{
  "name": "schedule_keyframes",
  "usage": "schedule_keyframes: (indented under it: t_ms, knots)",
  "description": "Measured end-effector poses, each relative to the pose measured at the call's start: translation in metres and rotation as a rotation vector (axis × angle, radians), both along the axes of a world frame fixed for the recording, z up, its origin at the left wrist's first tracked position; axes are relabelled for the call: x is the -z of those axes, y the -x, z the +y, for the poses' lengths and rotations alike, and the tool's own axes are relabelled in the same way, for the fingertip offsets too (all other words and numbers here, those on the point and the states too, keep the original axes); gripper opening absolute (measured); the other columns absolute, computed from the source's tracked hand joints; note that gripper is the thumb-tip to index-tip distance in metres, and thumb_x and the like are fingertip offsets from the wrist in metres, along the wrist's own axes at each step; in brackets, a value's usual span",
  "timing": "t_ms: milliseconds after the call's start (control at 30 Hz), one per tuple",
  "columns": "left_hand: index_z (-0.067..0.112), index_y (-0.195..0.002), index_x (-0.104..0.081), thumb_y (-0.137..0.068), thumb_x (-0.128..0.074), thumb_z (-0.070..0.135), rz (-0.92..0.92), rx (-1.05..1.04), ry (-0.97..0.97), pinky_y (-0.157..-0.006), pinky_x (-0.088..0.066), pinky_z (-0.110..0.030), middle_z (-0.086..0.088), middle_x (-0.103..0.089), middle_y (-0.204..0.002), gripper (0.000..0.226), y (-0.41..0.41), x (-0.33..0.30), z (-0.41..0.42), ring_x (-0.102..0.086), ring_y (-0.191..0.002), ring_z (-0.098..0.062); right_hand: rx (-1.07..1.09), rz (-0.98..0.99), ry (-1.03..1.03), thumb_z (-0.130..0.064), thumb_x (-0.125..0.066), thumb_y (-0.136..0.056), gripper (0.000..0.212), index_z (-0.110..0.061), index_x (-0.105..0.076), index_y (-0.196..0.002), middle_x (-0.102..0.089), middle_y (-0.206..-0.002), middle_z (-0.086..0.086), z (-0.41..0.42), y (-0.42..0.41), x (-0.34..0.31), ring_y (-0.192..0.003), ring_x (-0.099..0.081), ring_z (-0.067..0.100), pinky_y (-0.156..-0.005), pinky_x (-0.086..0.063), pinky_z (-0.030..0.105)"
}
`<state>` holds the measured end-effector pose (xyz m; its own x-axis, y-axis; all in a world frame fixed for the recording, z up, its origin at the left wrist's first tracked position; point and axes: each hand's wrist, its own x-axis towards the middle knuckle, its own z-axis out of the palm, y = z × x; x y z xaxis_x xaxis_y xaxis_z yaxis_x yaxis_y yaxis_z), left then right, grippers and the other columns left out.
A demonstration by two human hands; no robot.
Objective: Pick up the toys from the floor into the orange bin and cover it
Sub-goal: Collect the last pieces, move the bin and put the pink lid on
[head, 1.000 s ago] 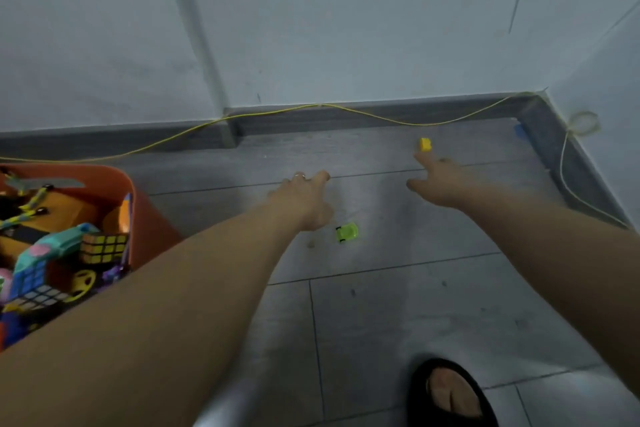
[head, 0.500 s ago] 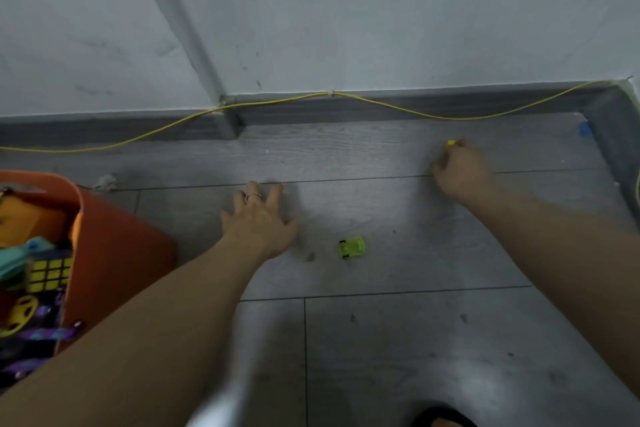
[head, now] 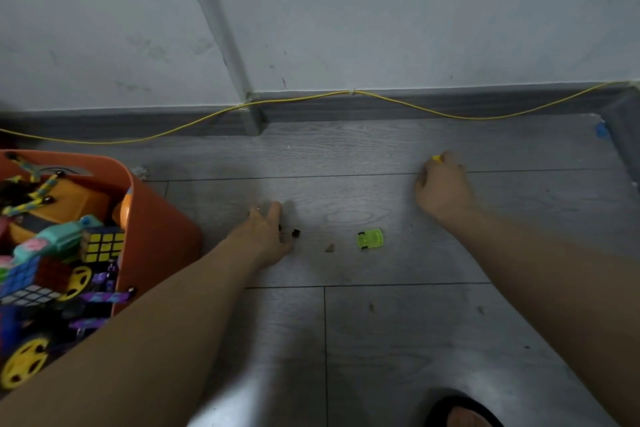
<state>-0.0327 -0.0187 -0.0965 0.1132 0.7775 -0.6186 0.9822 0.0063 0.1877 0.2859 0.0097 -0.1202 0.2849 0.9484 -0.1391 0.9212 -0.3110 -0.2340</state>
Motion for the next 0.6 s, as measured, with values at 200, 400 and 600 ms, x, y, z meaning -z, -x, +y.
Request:
schedule_keyframes:
  t_ms: [200, 400, 600]
  knots:
    - [0.014, -0.123, -0.034, -0.091, -0.061, 0.032, -0.112, 0.054, -0.008, -0.090, -0.047, -0.039, -0.020, -0.037, -0.133, 0.046, -0.009, 0.002, 0.000, -0.053, -0.108, -0.033, -0.113, 0.028, -0.017, -0.026, -0.051, -0.095, 0.034, -0.012, -0.051, -0.126, -0.045, -0.120, 0.017, -0.011, 0.026, -0.006, -0.103, -0.052, 0.038, -0.073, -0.047, 0.039]
    - [0.019, -0.126, -0.040, -0.096, -0.055, 0.032, -0.059, 0.232, -0.042, -0.089, -0.050, -0.039, -0.021, -0.030, -0.142, 0.036, -0.022, 0.001, -0.004, -0.057, -0.104, -0.033, -0.150, 0.076, 0.063, -0.015, -0.051, -0.094, 0.022, -0.006, -0.054, -0.114, -0.047, -0.119, 0.018, -0.022, 0.043, -0.002, -0.104, -0.052, 0.036, -0.077, -0.047, 0.037]
    - [0.007, -0.139, -0.033, -0.100, -0.040, 0.013, 0.015, 0.286, -0.095, -0.076, -0.044, -0.035, -0.026, -0.030, -0.145, 0.040, -0.025, 0.009, -0.006, -0.058, -0.103, -0.039, -0.068, 0.329, 0.059, -0.019, -0.057, -0.090, 0.013, -0.013, -0.050, -0.099, -0.047, -0.102, 0.009, -0.042, 0.062, -0.012, -0.083, -0.050, 0.029, -0.071, -0.034, 0.029]
